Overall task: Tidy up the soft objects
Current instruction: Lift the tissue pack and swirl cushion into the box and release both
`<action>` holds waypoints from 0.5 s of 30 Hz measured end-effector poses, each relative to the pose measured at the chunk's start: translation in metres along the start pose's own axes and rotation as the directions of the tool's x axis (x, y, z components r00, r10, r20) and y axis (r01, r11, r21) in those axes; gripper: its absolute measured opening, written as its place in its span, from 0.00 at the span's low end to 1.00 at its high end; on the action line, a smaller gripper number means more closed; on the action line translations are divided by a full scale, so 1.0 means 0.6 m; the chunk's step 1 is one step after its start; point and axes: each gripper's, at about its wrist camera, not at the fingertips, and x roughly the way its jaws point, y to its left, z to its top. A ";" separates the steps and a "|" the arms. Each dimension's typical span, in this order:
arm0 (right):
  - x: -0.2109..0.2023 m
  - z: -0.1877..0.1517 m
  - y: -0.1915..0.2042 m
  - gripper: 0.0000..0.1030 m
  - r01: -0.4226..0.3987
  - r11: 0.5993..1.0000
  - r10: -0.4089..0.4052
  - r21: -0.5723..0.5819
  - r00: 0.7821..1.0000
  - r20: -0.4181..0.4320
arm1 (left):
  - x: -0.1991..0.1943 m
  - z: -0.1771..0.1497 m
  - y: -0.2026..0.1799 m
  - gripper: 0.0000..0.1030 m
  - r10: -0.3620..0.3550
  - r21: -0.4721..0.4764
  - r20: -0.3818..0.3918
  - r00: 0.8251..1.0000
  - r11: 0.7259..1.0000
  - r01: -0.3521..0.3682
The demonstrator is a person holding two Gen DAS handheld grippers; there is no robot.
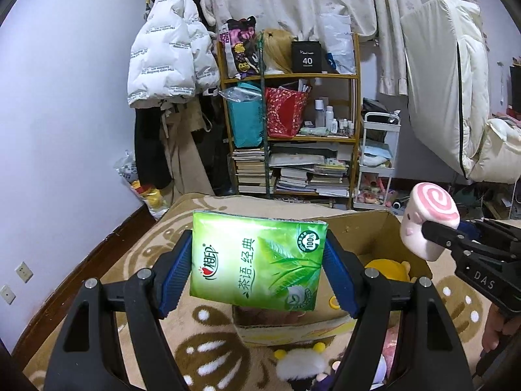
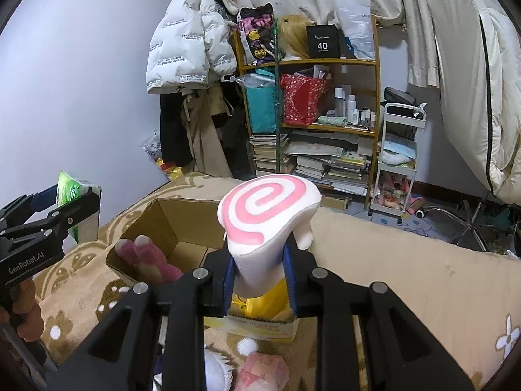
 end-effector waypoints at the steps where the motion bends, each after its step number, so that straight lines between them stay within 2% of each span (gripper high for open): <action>1: 0.003 0.001 0.001 0.27 -0.001 1.000 0.001 -0.003 1.000 0.000 | 0.002 0.000 0.000 0.72 -0.008 0.001 0.000 1.000 1.000 0.008; 8: 0.021 -0.002 0.007 0.28 -0.025 0.999 0.024 -0.023 1.000 -0.017 | 0.008 0.000 -0.003 0.72 -0.037 0.003 0.014 0.999 0.999 0.037; 15: 0.022 0.001 0.000 0.30 -0.043 0.999 0.043 0.014 0.999 -0.026 | 0.011 -0.003 -0.008 0.72 -0.069 -0.007 0.027 0.997 0.998 0.069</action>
